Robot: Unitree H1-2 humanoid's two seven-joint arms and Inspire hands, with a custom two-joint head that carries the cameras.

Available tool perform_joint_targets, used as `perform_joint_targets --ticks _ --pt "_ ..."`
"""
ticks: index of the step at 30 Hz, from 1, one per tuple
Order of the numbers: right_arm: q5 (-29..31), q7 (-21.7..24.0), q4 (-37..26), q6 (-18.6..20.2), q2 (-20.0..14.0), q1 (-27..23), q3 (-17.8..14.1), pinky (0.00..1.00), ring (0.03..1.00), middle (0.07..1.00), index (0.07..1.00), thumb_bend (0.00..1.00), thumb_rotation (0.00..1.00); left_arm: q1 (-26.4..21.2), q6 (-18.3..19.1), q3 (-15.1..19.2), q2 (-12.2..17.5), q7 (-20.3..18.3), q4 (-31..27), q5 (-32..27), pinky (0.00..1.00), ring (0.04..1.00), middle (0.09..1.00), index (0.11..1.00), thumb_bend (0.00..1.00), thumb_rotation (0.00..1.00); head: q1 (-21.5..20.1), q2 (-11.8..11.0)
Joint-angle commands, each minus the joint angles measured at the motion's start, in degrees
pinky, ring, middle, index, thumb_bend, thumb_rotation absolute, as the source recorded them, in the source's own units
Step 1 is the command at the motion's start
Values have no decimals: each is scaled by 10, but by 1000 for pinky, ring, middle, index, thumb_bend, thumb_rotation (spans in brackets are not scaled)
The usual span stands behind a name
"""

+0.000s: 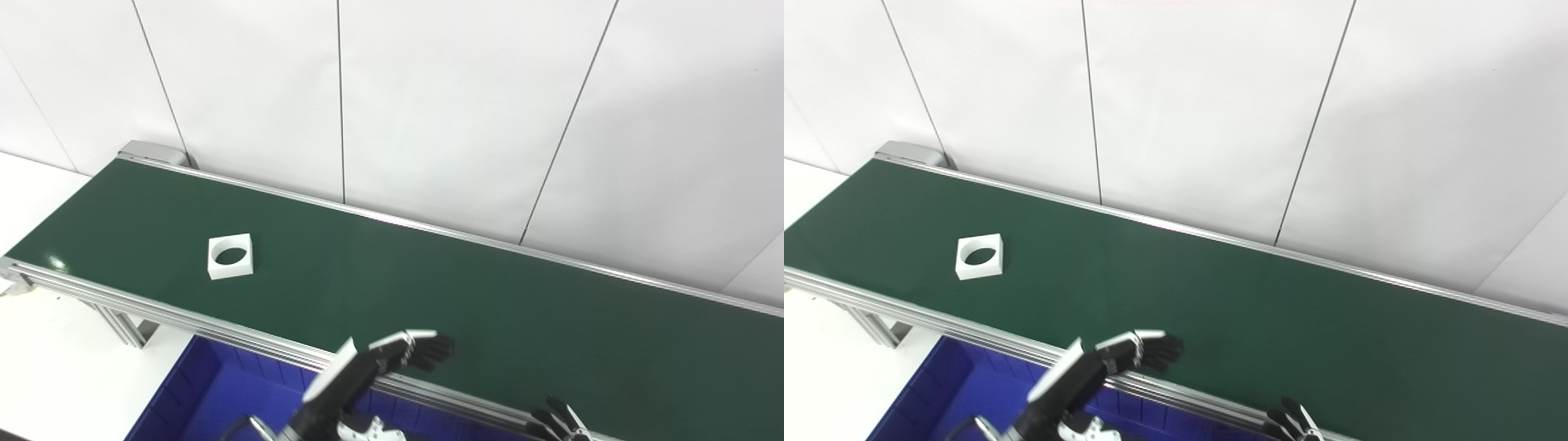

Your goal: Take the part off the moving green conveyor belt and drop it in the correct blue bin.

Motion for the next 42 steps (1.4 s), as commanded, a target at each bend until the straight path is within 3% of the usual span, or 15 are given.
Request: perform_joint_targets --ticks 1,6,9,13,20,28,34,37,42 --pt "4 4 -9 -38 6 -6 0 735 791 833 899 644 485 -11 12 6 9 -1 -35 2 754 798 807 805 929 488 0 1" --pt "3 4 -8 -38 7 -8 0 730 790 832 901 645 488 -48 89 41 49 -17 -109 37 769 824 838 832 921 519 2 0" --pt "3 4 -9 -35 7 -8 0 730 789 832 902 645 490 -66 125 56 61 -21 -129 38 783 844 853 835 898 480 2 1" --pt "2 3 -9 -34 8 -8 0 728 789 832 901 643 494 -83 169 78 76 -21 -143 109 788 855 865 839 892 461 4 2" --pt "3 3 1 -40 11 -14 -1 726 789 833 903 645 506 -112 188 97 110 -23 -102 194 841 904 904 879 798 350 8 1" --pt "9 5 7 -41 16 -18 -1 727 789 830 902 655 498 -165 190 116 152 -22 -11 204 794 896 899 877 802 298 7 -1" --pt "4 4 7 -40 17 -18 0 725 790 833 903 657 511 -197 200 104 194 -32 30 250 826 915 915 892 801 281 8 -2" --pt "4 4 8 -42 17 -18 0 726 791 834 903 661 513 -210 202 99 207 -34 45 276 801 878 891 881 808 228 7 -2" --pt "6 4 6 -41 17 -16 0 722 787 831 902 656 512 -231 244 90 218 -51 55 336 789 869 902 888 819 185 8 -1"
